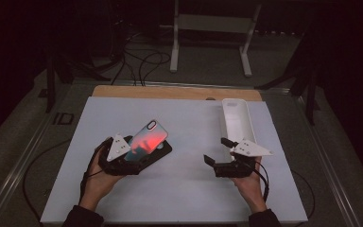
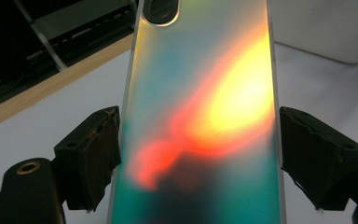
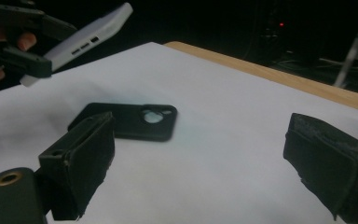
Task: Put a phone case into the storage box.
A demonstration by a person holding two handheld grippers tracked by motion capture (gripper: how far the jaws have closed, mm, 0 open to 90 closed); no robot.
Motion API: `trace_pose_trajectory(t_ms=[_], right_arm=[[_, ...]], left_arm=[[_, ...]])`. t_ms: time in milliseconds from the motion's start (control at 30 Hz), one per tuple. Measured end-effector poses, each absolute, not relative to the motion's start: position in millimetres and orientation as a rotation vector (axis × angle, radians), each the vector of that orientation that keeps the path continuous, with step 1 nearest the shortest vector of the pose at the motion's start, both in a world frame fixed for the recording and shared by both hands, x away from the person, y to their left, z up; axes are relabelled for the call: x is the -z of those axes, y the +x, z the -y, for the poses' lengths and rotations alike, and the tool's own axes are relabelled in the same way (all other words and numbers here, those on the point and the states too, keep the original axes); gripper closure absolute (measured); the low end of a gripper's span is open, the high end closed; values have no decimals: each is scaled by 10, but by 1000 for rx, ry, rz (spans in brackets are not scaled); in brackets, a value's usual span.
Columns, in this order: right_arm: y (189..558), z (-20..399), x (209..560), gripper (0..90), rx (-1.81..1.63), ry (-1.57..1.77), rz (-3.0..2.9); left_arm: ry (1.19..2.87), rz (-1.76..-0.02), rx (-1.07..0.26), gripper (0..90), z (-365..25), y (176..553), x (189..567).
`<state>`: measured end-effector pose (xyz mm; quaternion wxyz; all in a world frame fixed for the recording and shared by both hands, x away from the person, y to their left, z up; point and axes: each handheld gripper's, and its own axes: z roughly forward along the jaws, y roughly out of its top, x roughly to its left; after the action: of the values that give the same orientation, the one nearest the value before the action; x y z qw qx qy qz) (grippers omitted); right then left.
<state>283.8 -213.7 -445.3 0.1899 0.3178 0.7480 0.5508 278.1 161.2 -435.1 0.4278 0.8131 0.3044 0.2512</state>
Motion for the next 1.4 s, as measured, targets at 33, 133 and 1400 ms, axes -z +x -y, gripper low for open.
trace_pose_trajectory(t_ms=[33,133,1400], right_arm=[[2838,2137,4453,89,-1548,893,-2102],[2887,2052,4416,88,-1564,885,-2120],[3160,1127,4359,360,-1686,990,-2401]], left_arm=[[2029,-754,-626,172,-1598,2776,4346],[2034,-732,-630,171,-1555,2756,4324],[2063,-609,-594,171,-1109,2673,4393]])
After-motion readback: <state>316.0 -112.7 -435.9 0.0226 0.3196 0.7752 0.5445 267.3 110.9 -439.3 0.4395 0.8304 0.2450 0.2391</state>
